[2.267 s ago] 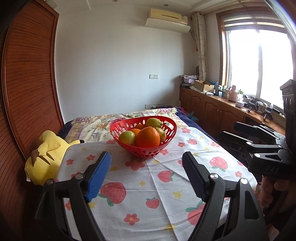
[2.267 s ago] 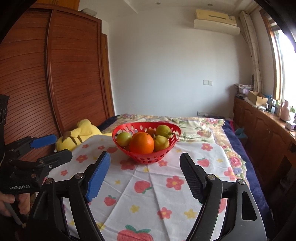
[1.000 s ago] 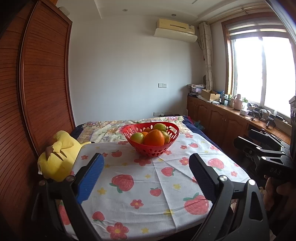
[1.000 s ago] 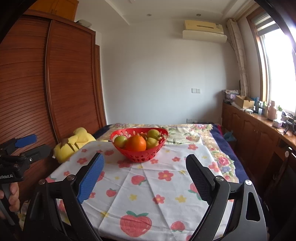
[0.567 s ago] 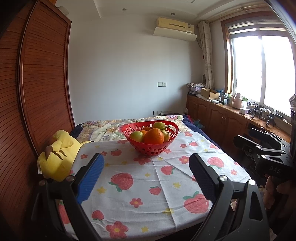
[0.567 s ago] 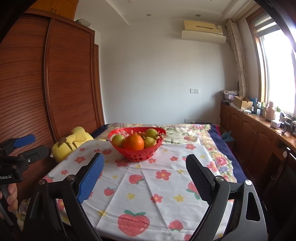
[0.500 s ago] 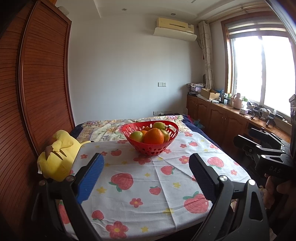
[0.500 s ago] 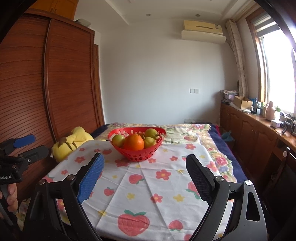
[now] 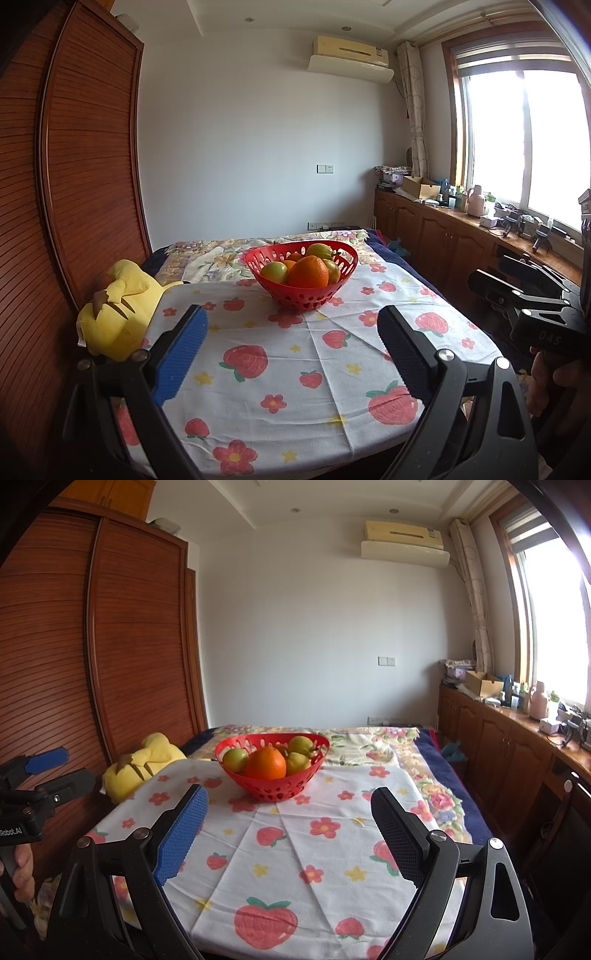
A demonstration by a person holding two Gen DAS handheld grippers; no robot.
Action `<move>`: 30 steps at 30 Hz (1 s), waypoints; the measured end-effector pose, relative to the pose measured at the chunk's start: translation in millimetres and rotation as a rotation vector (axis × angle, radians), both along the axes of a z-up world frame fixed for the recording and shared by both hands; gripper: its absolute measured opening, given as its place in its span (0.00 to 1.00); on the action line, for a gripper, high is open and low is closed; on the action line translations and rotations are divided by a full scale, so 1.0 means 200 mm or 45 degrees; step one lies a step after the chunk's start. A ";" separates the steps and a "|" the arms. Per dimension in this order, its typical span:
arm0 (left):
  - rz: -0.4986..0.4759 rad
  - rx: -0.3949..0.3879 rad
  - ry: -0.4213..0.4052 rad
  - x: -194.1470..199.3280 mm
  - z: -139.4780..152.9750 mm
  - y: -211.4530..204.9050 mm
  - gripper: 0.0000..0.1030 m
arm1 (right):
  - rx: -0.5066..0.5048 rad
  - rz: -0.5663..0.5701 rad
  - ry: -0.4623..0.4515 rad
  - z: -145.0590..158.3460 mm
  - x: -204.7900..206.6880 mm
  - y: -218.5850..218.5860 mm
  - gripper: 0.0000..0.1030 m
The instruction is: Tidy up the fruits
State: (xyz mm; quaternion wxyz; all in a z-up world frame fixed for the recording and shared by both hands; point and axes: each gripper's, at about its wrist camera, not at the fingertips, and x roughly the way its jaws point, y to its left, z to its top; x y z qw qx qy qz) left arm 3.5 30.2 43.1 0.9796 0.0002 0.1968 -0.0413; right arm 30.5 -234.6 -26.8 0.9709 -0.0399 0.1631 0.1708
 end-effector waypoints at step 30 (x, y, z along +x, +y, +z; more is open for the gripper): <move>0.011 0.012 -0.007 -0.01 0.02 0.02 0.91 | -0.001 -0.001 -0.010 0.00 0.01 -0.03 0.89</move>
